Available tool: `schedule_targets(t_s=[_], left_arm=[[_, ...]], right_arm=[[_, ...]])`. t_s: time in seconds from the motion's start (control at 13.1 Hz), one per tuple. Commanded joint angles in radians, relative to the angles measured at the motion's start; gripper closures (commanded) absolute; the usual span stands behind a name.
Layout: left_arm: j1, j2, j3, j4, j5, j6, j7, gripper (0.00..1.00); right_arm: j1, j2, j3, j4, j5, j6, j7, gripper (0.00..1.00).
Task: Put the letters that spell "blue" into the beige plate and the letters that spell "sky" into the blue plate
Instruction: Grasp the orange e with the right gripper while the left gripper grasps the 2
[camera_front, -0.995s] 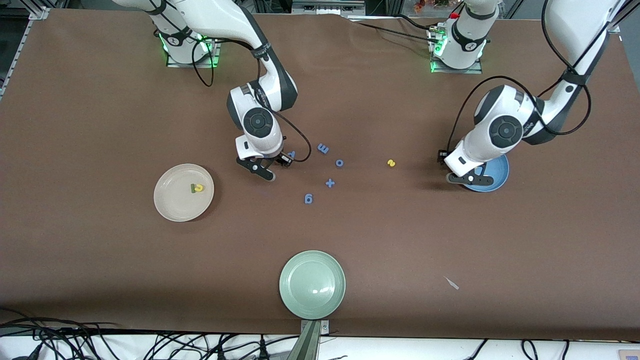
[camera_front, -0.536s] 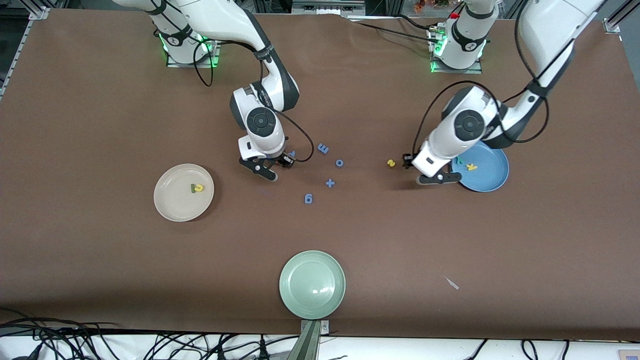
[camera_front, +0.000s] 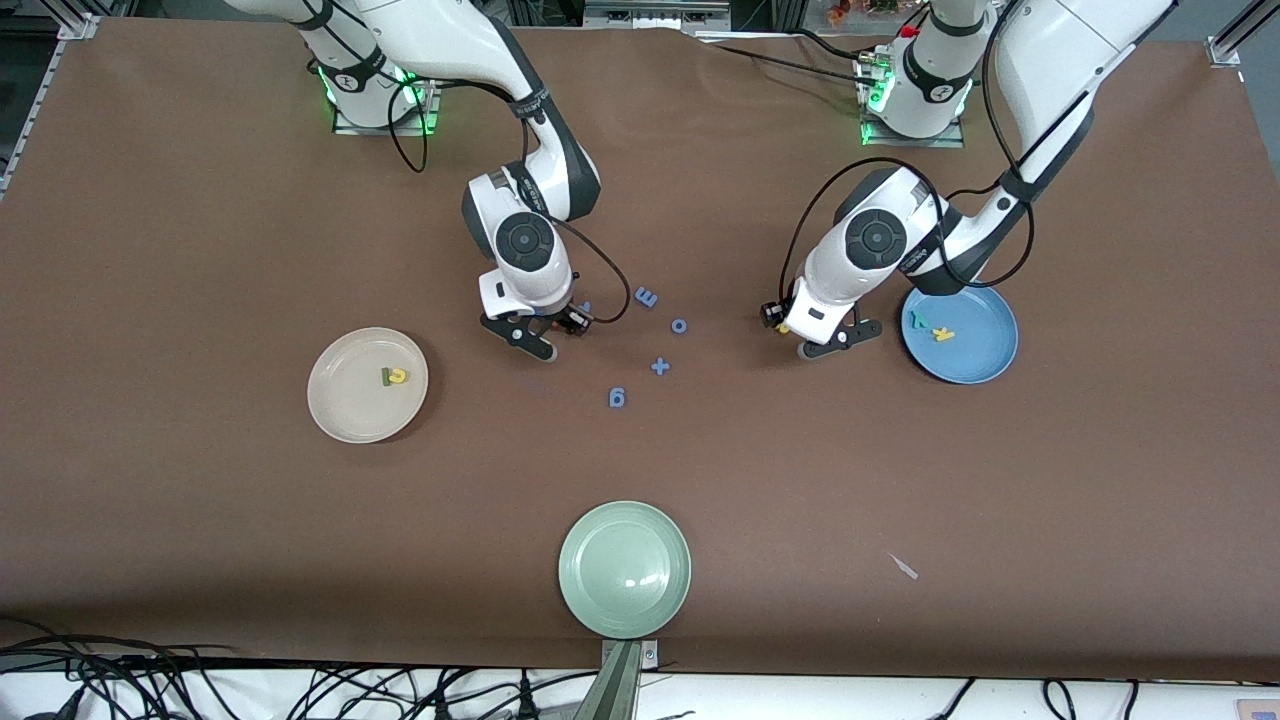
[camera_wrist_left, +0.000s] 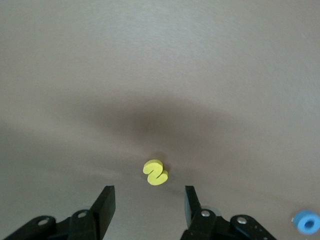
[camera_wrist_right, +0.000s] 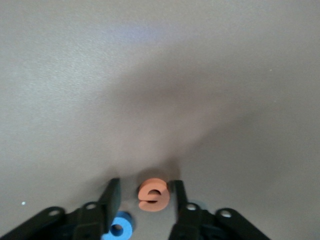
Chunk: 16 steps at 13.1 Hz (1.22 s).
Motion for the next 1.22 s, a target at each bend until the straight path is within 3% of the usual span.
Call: schedule_targets(t_s=[0.0,0.15,0.23,0.31,0.46,0.69,0.92,1.15], left_arm=[[-0.017,0.023,0.025,0.020,0.057,0.007,-0.160,0.35],[-0.051,0.044,0.048,0.020,0.177,0.019,-0.342,0.19],[-0.055,0.068,0.048,0.023,0.234,0.020,-0.424,0.20],[-0.066,0.093,0.049,0.040,0.284,0.020,-0.507,0.27],[-0.071,0.141,0.051,0.074,0.324,0.020,-0.593,0.36],[-0.068,0.147,0.048,0.078,0.322,0.020,-0.596,0.51],[-0.068,0.145,0.048,0.078,0.322,0.019,-0.592,0.52],[-0.069,0.145,0.048,0.075,0.322,0.016,-0.592,0.52]], right_arm=[[0.014,0.009,-0.005,0.000,0.012,0.004,0.014,0.68],[0.016,0.006,-0.005,0.000,0.012,0.004,0.013,0.74],[0.016,0.006,-0.005,0.000,0.012,0.002,0.008,0.79],[0.016,0.003,-0.005,0.000,0.012,-0.001,0.002,0.81],[0.013,-0.018,-0.021,0.006,0.005,-0.015,-0.032,0.83],[0.013,-0.031,-0.119,0.092,0.003,-0.230,-0.169,0.83],[0.014,-0.050,-0.230,0.106,0.000,-0.358,-0.367,0.83],[0.016,-0.078,-0.346,0.064,-0.038,-0.378,-0.605,0.82]])
